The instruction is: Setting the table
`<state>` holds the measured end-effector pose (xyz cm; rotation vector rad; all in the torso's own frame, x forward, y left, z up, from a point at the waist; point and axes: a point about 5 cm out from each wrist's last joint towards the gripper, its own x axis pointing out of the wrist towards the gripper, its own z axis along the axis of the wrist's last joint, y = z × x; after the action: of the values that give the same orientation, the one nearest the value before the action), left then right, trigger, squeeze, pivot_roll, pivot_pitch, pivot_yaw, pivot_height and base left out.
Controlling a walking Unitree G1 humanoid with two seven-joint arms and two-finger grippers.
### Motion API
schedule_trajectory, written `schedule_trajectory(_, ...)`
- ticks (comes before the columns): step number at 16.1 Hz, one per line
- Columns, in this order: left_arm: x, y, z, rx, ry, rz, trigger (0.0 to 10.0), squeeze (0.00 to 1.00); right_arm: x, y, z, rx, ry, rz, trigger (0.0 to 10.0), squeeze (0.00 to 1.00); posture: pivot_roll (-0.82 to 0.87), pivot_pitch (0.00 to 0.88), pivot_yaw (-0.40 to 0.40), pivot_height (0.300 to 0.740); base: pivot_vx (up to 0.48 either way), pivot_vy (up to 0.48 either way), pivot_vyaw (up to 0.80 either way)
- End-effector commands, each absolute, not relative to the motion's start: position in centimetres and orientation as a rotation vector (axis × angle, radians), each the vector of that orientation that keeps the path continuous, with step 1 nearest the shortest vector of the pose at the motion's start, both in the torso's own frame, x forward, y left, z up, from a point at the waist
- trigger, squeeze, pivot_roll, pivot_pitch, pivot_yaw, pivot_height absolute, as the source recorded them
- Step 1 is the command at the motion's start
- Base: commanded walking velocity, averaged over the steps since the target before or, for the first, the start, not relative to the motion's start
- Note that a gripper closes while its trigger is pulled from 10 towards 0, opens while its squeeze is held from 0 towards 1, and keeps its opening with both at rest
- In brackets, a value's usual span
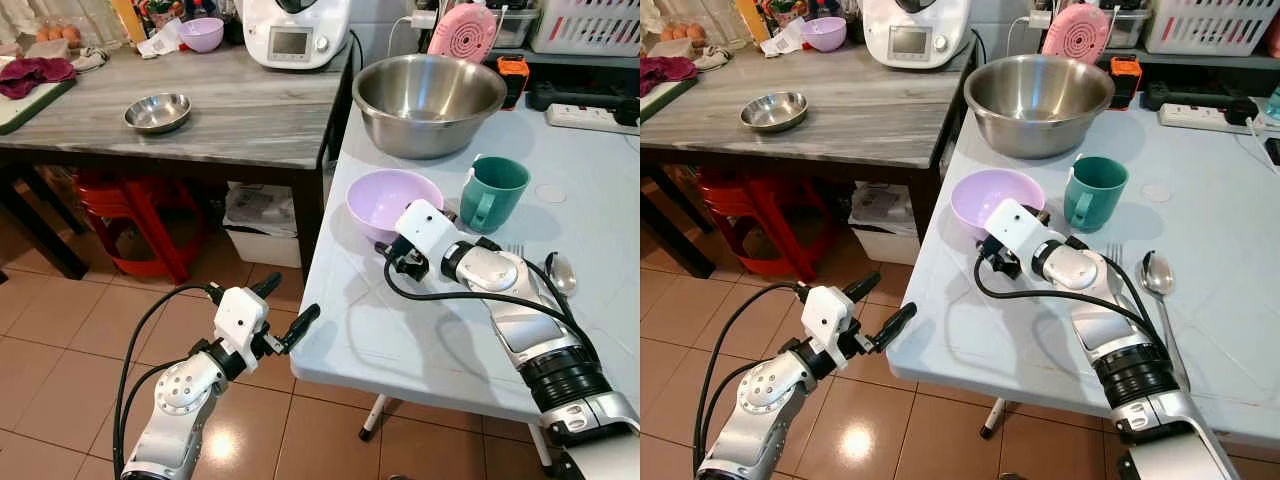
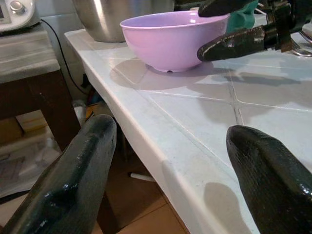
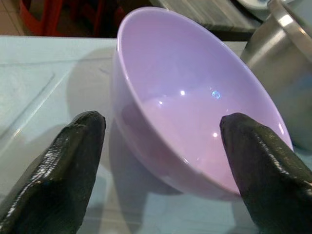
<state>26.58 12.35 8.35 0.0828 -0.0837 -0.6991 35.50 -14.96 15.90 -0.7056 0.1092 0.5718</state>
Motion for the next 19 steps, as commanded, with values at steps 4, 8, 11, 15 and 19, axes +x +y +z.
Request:
schedule_trajectory(4, 26.4, 12.0, 9.1, 0.099, -0.104, -0.724, 10.0, 0.0, 35.7, -15.1, 16.1, -0.78, 0.076, 0.595, 0.0, 0.0, -0.16, 0.093, 0.059, 0.74, 0.0, 0.0, 0.0)
schedule_trajectory(8, 26.4, 11.9, 9.3, 0.1, -0.105, -0.727, 10.0, 0.0, 35.9, -15.3, 15.9, -0.829, 0.066, 0.602, 0.0, 0.0, -0.16, 0.093, 0.059, 0.74, 0.0, 0.0, 0.0)
schedule_trajectory(11, 26.3, 12.1, 9.3, 0.105, -0.098, -0.723, 10.0, 0.0, 35.9, -15.5, 15.5, -0.843, 0.07, 0.61, 0.0, 0.0, -0.16, 0.092, 0.06, 0.74, 0.0, 0.0, 0.0)
schedule_trajectory(15, 26.3, 12.3, 9.0, 0.11, -0.085, -0.721, 10.0, 0.0, 36.0, -15.6, 15.4, -0.86, 0.075, 0.618, 0.0, 0.0, -0.15, 0.096, 0.063, 0.74, 0.0, 0.0, 0.0)
schedule_trajectory(19, 26.2, 12.5, 8.6, 0.112, -0.072, -0.723, 10.0, 0.0, 35.8, -15.7, 15.1, -0.902, 0.072, 0.629, 0.0, 0.0, -0.15, 0.1, 0.068, 0.74, 0.0, 0.0, 0.0)
